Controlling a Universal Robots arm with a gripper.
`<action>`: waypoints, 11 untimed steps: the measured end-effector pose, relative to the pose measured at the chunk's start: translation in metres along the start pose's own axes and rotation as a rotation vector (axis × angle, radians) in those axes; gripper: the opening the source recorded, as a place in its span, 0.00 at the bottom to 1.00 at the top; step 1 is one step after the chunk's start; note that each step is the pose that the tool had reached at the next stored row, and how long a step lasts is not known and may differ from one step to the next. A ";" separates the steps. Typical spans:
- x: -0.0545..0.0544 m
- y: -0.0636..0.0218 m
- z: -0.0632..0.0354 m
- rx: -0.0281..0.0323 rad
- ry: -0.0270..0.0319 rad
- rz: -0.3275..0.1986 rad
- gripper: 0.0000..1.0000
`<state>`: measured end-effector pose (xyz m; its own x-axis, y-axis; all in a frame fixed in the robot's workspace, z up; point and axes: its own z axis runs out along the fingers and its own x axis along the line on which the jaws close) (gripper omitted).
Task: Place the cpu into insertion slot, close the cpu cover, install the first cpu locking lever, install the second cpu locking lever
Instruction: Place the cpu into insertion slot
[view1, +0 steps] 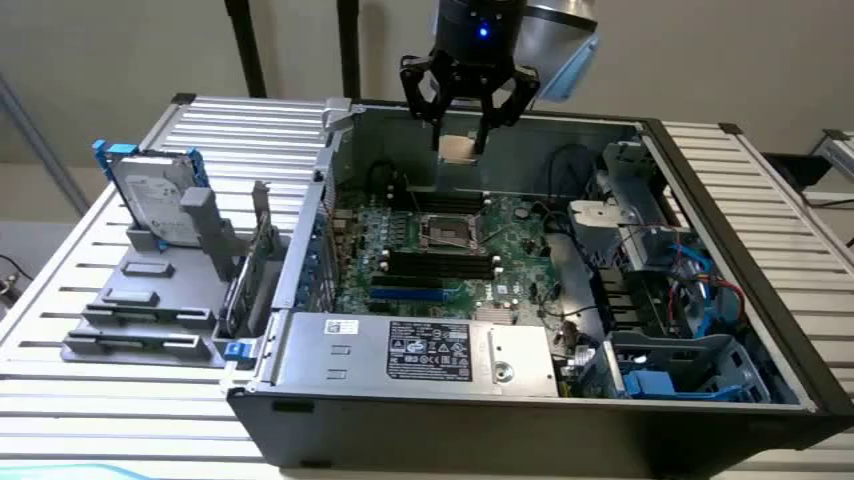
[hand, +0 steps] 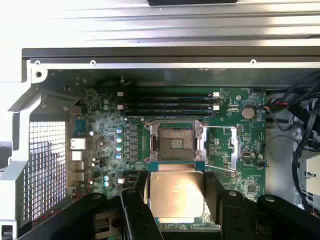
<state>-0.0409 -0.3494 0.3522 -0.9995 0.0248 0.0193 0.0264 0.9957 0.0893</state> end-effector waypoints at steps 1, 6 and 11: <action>0.000 0.0000 0.0000 -0.0001 0.0000 0.000 0.54; 0.000 0.0000 0.0000 -0.0001 0.0000 0.000 0.54; 0.000 0.0000 0.0000 0.0000 0.0000 0.000 0.54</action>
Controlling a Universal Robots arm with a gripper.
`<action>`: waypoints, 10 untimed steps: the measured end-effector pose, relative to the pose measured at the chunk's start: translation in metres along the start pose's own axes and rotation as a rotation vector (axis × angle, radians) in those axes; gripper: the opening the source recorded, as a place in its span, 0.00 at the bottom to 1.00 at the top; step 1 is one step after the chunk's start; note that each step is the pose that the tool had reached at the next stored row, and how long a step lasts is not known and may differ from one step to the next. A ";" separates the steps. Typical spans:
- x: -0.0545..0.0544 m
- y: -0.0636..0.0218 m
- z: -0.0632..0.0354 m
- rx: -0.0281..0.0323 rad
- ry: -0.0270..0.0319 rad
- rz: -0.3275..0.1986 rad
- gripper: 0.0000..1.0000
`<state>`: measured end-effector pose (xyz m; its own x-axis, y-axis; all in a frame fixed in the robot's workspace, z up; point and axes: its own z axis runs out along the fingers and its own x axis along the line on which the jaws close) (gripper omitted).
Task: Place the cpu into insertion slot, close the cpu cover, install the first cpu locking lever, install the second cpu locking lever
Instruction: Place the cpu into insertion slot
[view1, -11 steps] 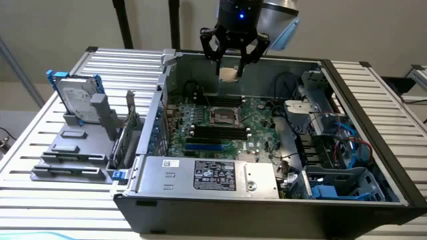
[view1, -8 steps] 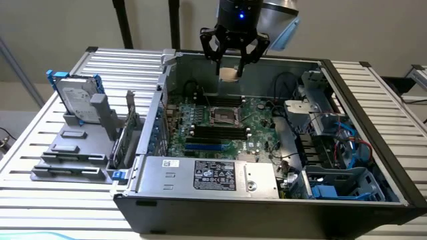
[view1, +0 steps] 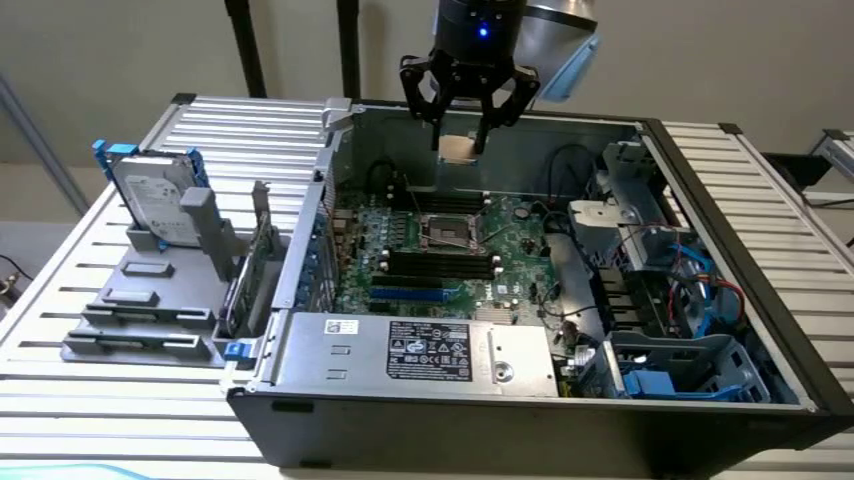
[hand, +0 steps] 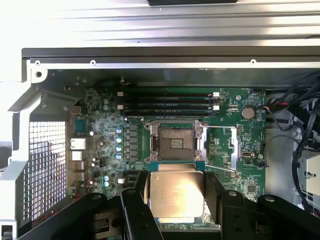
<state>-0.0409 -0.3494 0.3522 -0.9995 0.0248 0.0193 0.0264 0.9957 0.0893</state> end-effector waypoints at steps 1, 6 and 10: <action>0.000 0.0000 0.0000 0.0000 0.0000 0.000 0.54; 0.000 0.0000 0.0000 0.0000 0.0000 0.000 0.54; 0.000 0.0000 0.0000 -0.0001 0.0000 0.000 0.54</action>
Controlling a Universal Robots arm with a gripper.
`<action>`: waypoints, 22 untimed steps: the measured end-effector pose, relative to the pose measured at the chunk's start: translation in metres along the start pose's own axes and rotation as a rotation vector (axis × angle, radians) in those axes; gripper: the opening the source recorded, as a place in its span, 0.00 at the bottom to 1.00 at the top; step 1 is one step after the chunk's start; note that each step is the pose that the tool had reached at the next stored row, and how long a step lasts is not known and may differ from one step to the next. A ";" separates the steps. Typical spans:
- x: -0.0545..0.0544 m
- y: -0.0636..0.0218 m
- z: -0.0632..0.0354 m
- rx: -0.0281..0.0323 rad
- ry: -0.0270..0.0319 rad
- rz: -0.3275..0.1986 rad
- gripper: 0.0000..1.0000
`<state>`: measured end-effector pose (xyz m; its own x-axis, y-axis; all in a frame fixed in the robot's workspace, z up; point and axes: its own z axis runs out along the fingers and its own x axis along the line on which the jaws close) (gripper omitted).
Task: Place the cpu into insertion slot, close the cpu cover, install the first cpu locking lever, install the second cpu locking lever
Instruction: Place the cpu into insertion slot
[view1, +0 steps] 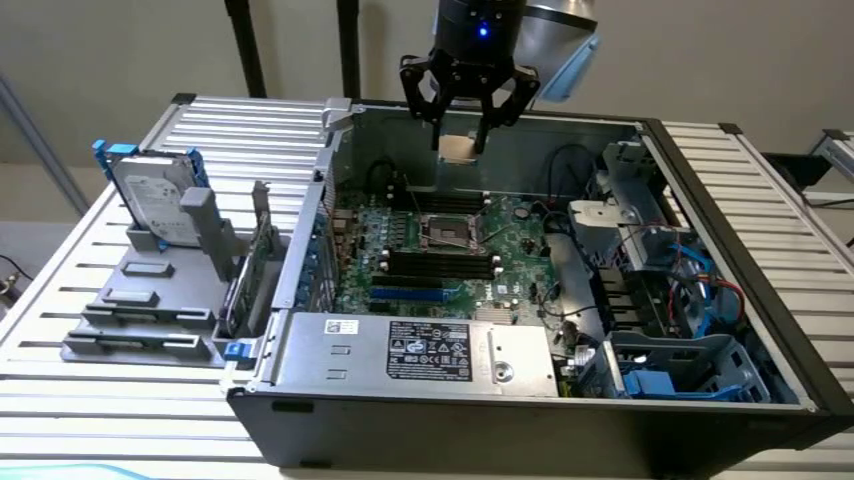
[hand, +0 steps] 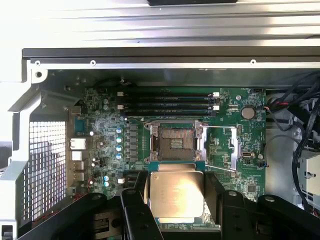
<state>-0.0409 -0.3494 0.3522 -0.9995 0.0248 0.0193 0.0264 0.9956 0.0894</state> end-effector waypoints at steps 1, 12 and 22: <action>0.000 0.0000 0.0000 0.0001 0.0000 0.000 0.54; 0.000 0.0024 0.0011 0.0006 -0.0010 0.000 0.54; 0.000 0.0190 0.0049 0.0159 -0.0108 -0.001 0.54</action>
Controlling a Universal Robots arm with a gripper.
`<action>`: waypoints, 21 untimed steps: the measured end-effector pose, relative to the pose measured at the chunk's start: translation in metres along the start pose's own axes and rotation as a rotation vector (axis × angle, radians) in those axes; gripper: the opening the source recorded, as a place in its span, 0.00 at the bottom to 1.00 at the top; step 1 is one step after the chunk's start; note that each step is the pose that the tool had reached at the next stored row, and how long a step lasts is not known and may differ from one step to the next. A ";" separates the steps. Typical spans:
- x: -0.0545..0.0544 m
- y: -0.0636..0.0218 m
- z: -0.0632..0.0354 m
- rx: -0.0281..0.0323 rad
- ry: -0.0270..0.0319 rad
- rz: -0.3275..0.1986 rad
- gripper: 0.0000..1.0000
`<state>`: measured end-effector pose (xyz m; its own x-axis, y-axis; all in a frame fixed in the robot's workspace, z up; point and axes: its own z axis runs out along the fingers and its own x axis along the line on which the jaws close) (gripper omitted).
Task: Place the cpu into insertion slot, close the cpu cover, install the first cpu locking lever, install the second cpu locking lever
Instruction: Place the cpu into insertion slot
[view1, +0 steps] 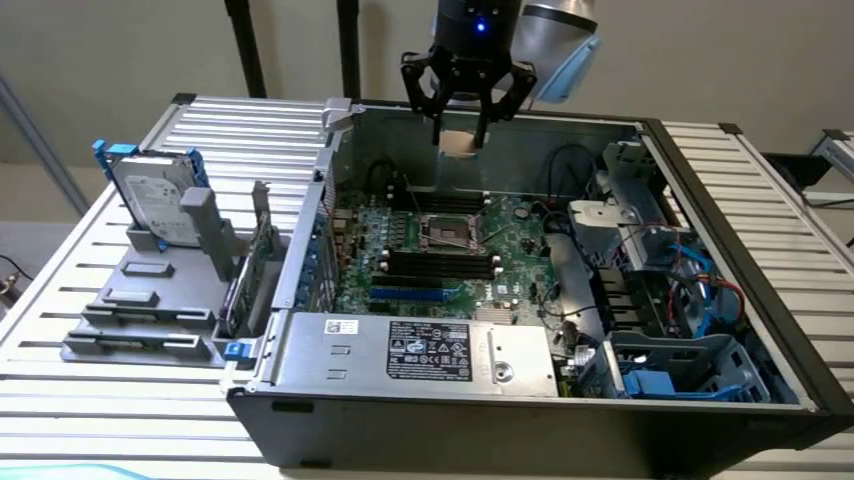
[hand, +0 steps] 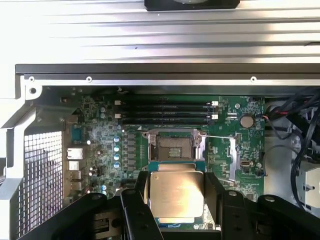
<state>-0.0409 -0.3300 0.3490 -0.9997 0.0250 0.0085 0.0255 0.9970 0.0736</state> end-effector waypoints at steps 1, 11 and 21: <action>0.000 0.0011 0.0001 0.0031 -0.0003 0.000 0.54; 0.000 0.0019 0.0003 0.0043 -0.0086 0.116 0.54; 0.000 0.0018 0.0003 0.0028 -0.0199 0.274 0.54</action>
<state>-0.0404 -0.3282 0.3489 -0.9553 0.2955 0.0081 0.2953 0.9529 0.0684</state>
